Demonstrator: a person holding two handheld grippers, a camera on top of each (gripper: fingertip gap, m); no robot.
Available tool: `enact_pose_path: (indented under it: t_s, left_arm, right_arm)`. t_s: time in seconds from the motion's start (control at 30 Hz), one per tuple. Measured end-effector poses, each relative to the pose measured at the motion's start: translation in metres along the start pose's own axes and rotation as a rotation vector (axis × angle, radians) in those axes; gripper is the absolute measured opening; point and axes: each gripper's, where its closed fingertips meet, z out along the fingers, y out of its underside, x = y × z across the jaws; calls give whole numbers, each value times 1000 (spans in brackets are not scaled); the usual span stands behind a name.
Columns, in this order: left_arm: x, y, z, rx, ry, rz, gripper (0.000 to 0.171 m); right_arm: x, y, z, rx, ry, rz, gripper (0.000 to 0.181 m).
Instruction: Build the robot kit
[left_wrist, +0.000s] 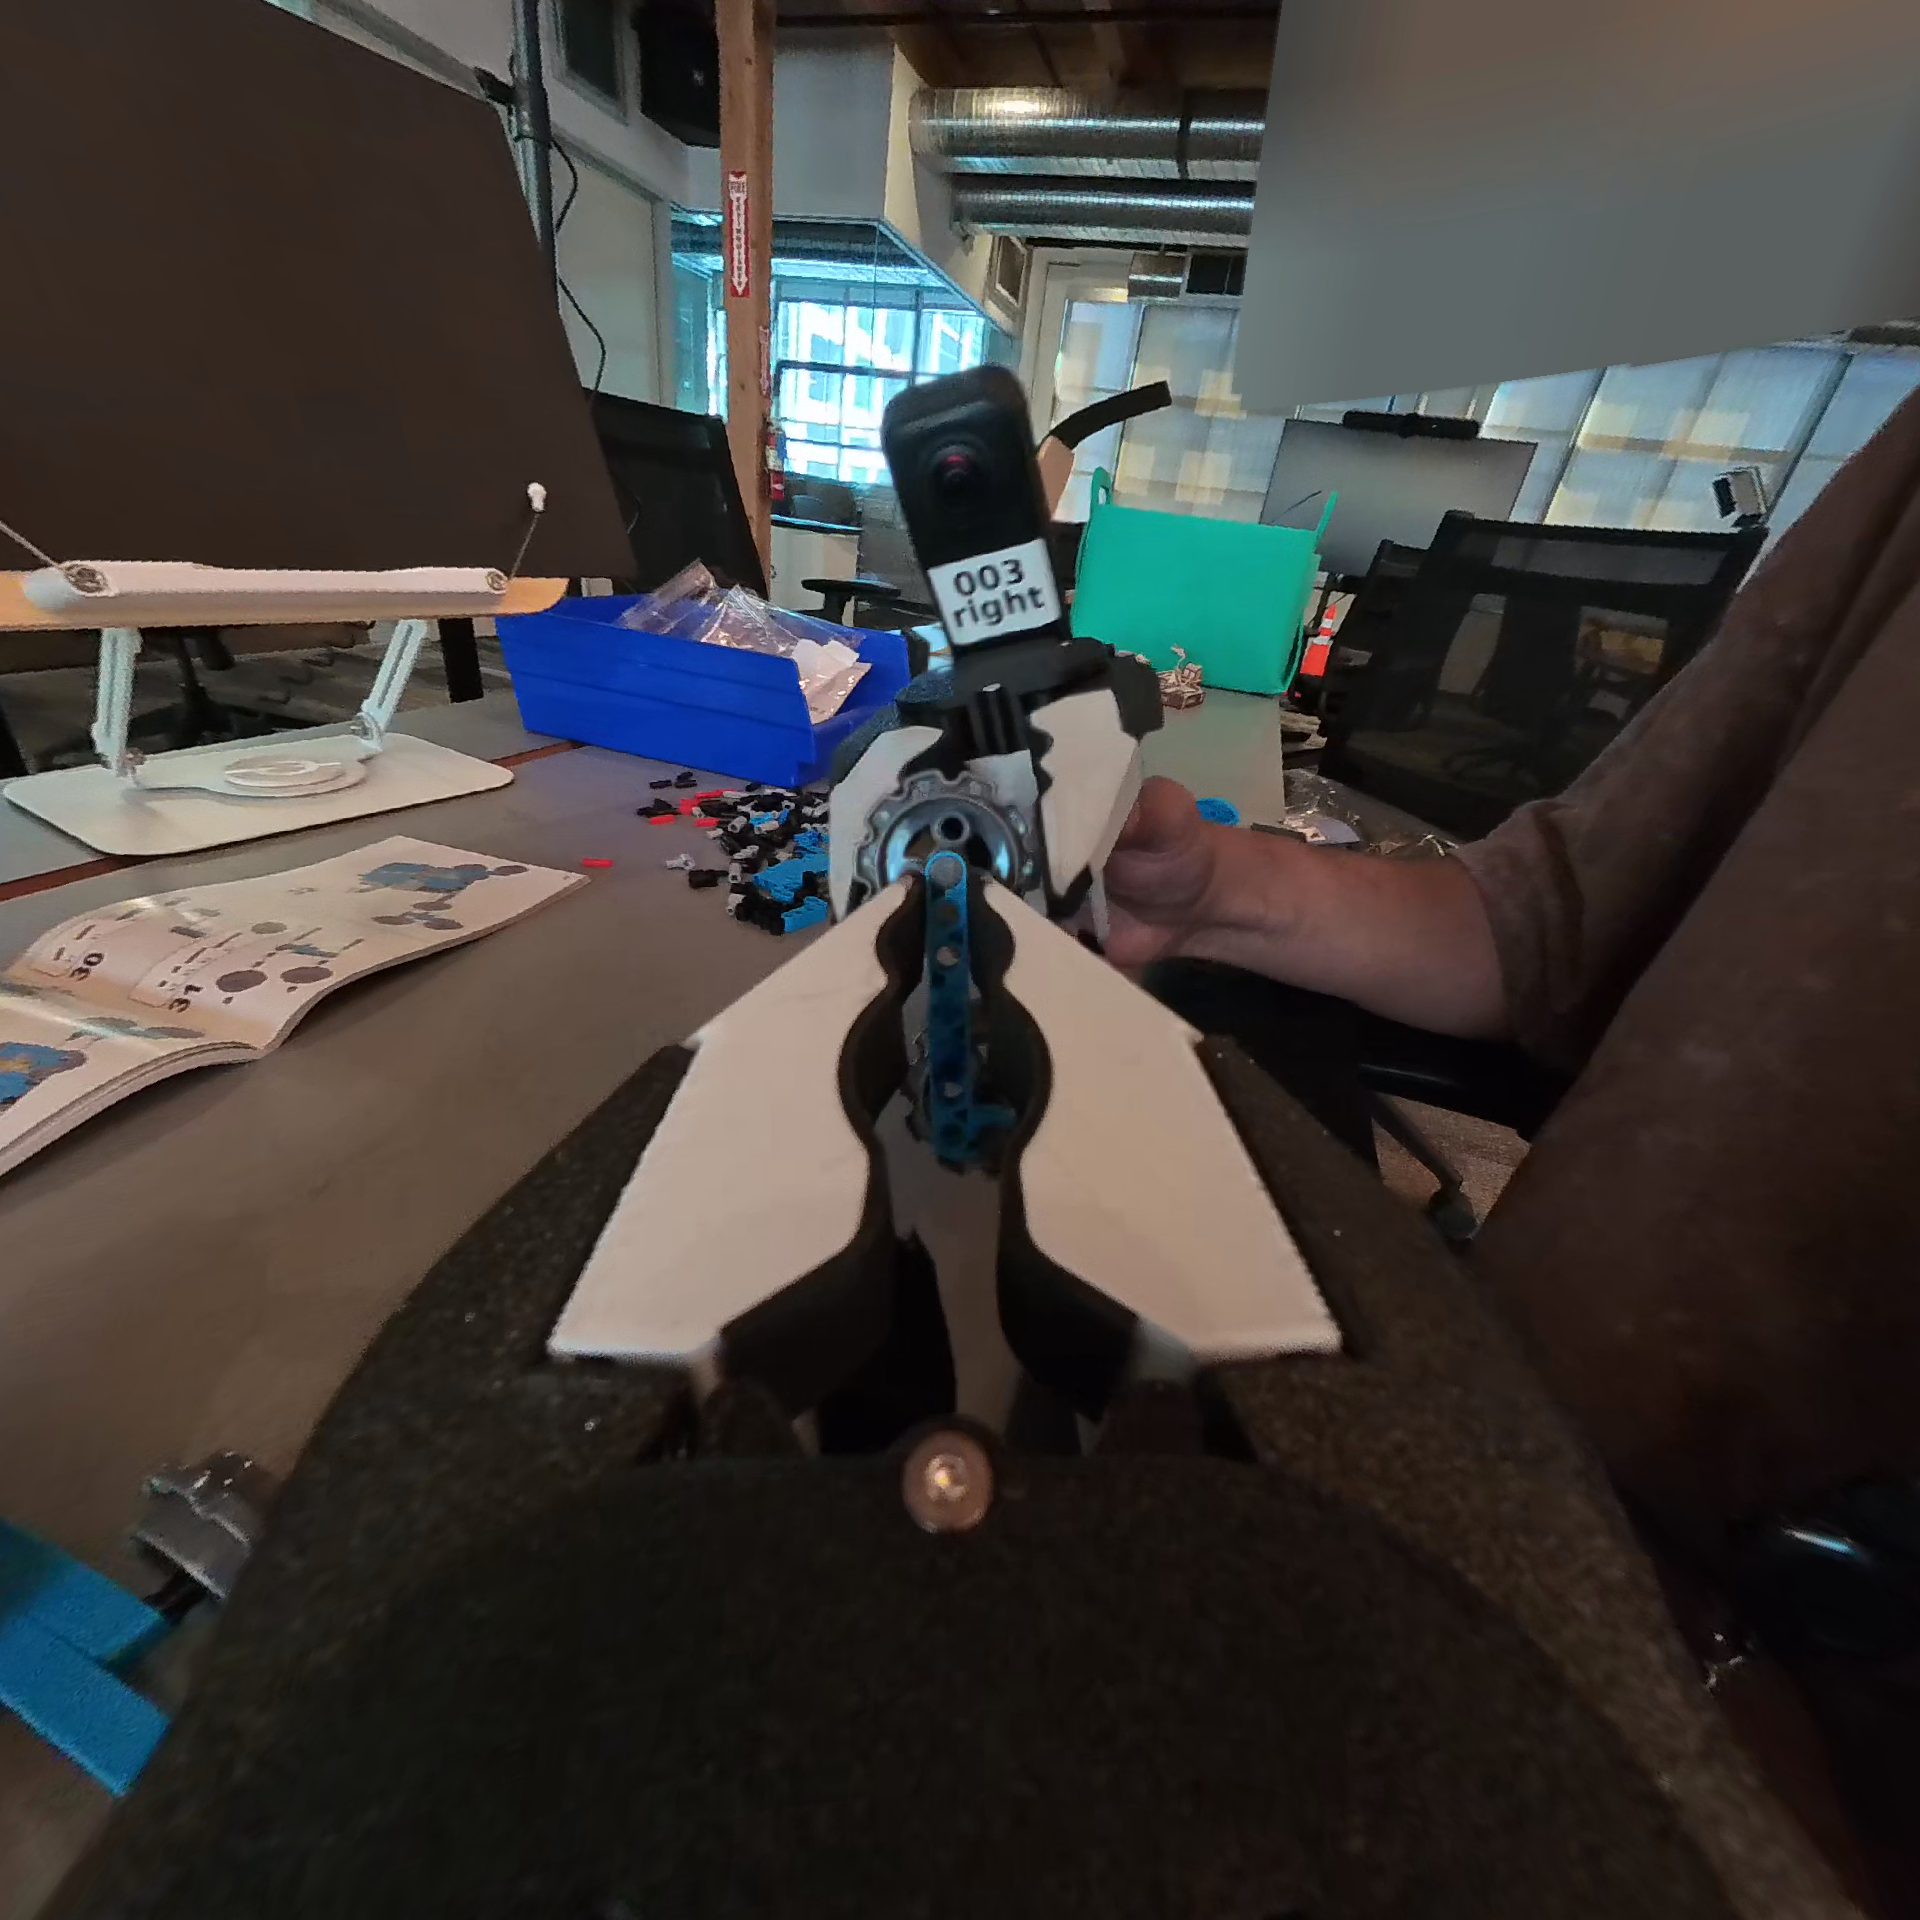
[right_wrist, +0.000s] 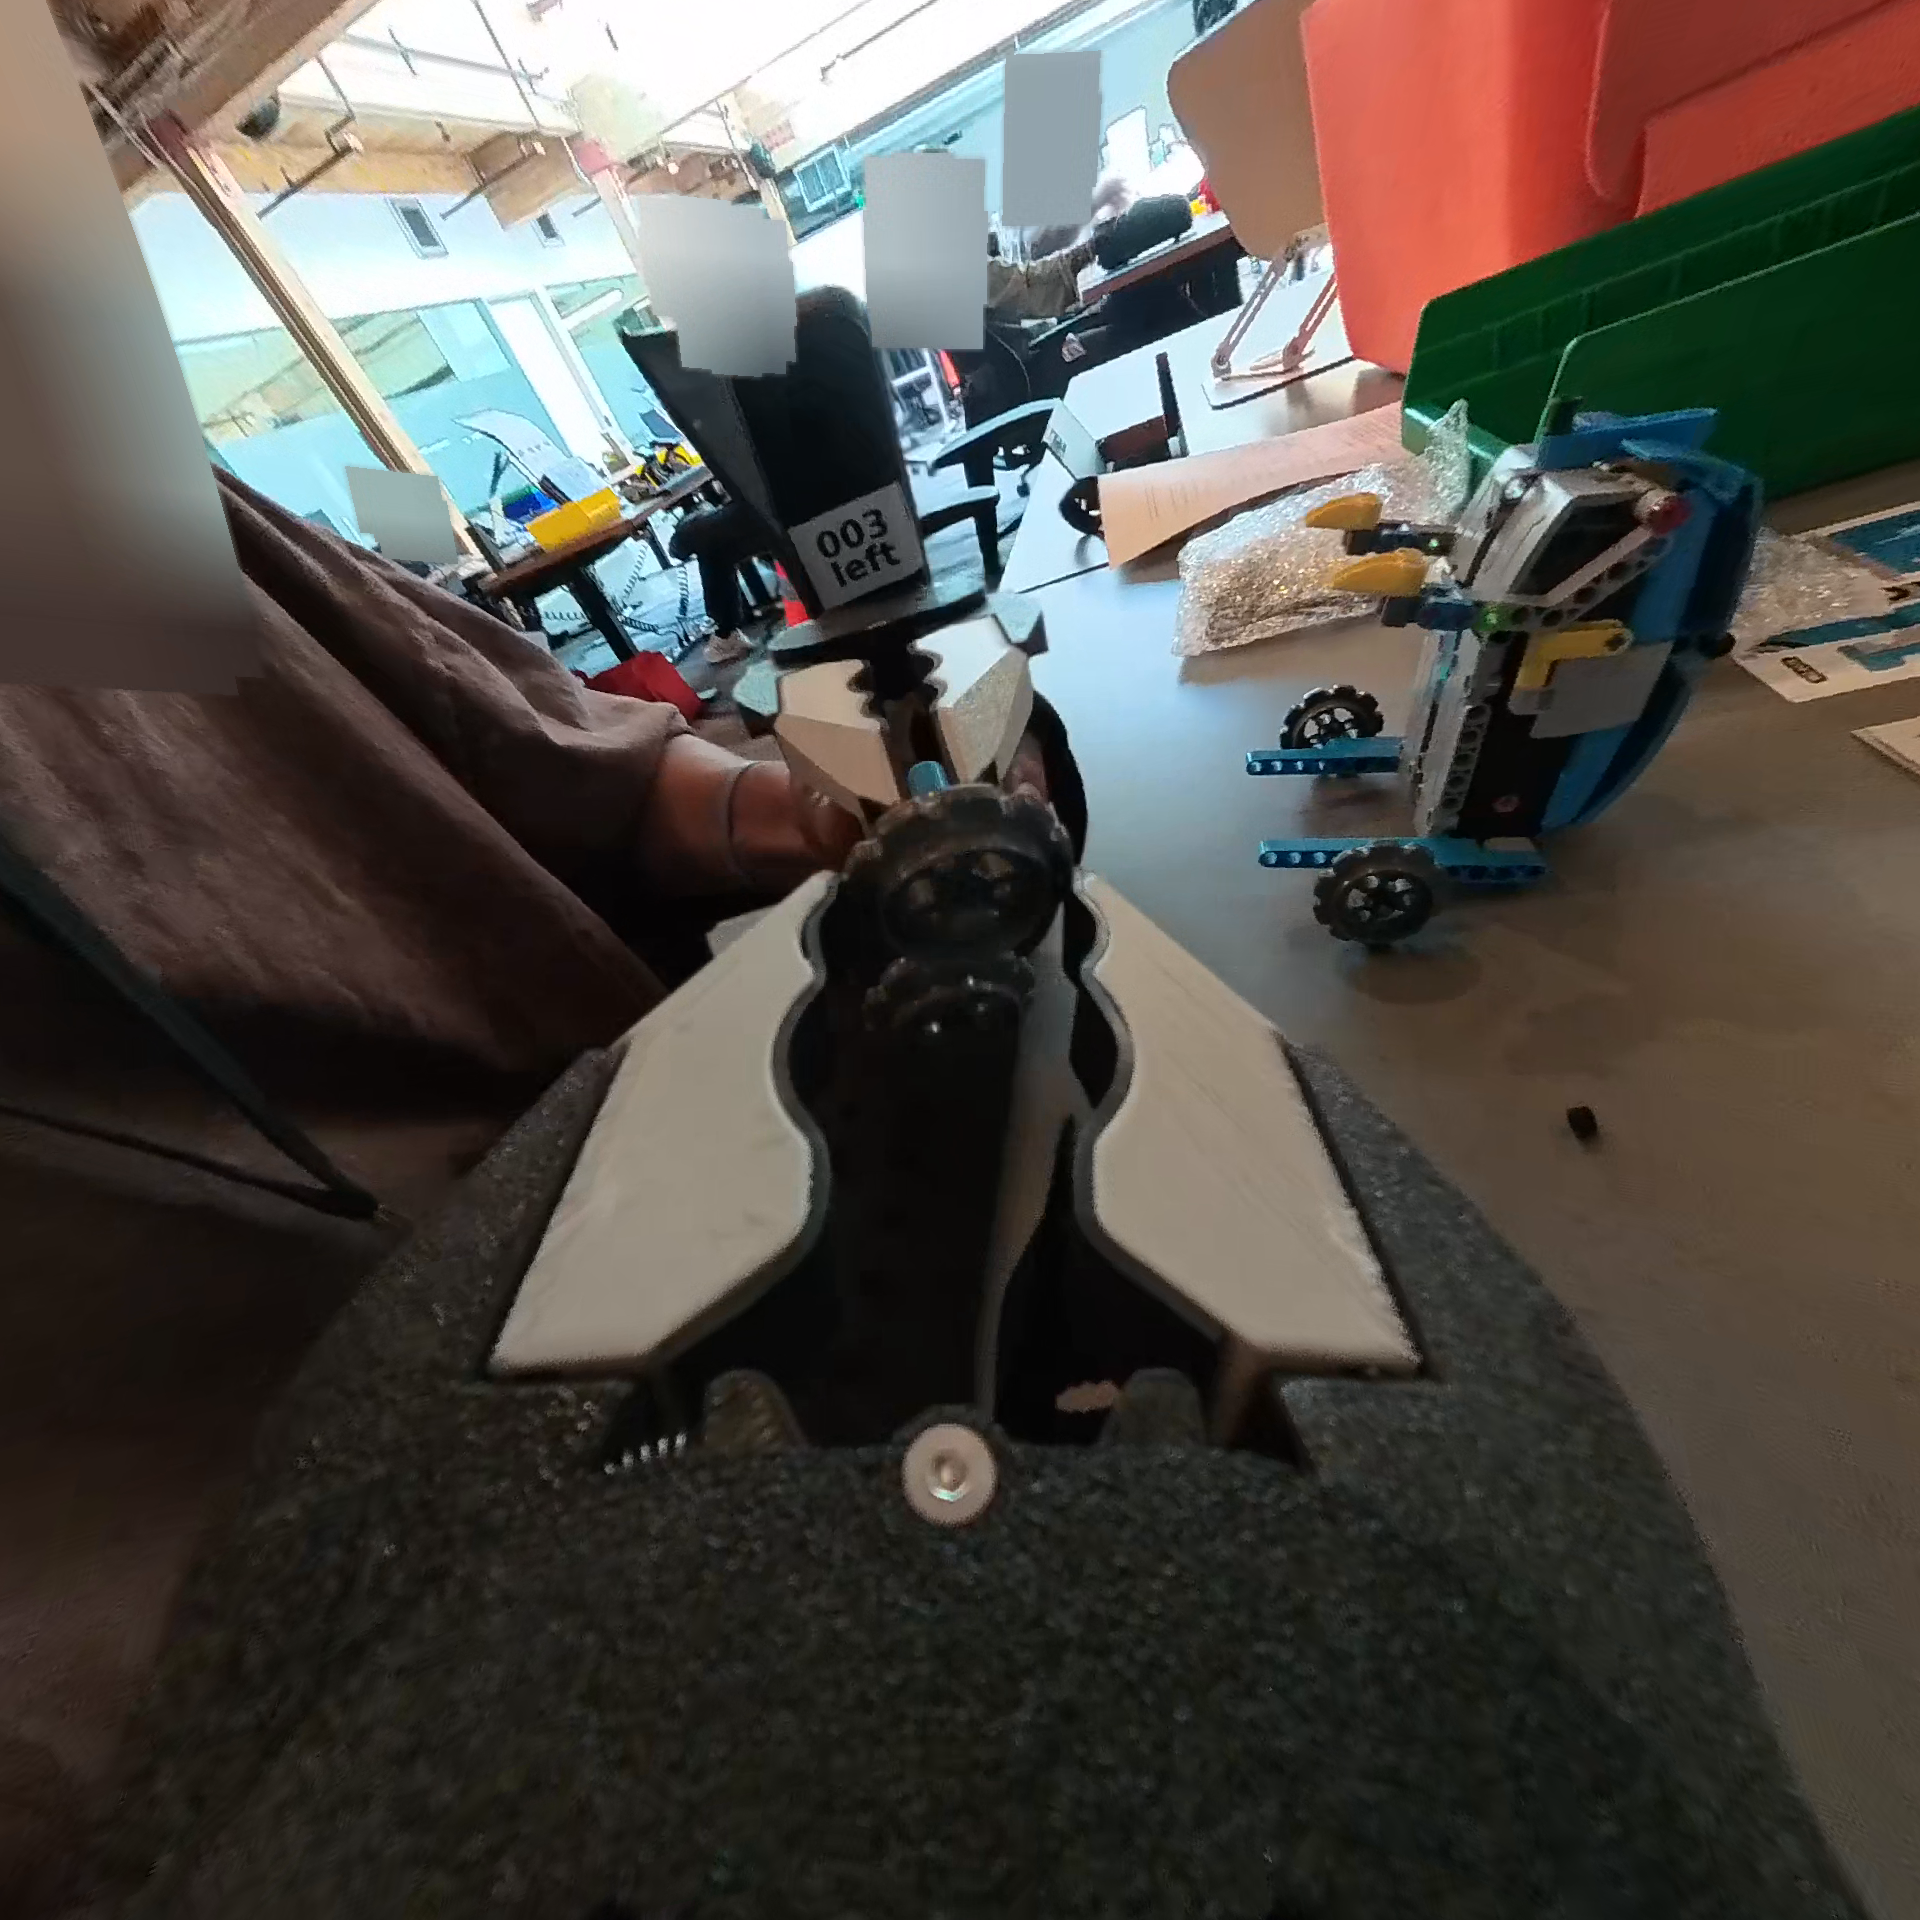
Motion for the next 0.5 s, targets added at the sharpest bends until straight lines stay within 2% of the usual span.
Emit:
enact_pose_path:
  t_s: [0.1,0.17,0.23,0.33,0.5]
  left_arm:
    - [-2,5,3,-35,-21,8,6]
    - [-3,8,4,-53,-22,5,6]
    - [-3,9,5,-64,-19,4,6]
    - [-1,13,7,-89,-17,16,6]
    - [-1,17,8,-116,-34,37,6]
  right_arm:
    - [11,7,-5,-88,100,-66,48]
    - [16,-1,-14,-174,204,-194,52]
    - [8,-13,-19,-275,258,-334,42]
    - [-4,-13,-11,-455,237,-442,31]
    - [3,8,-5,-673,178,-428,13]
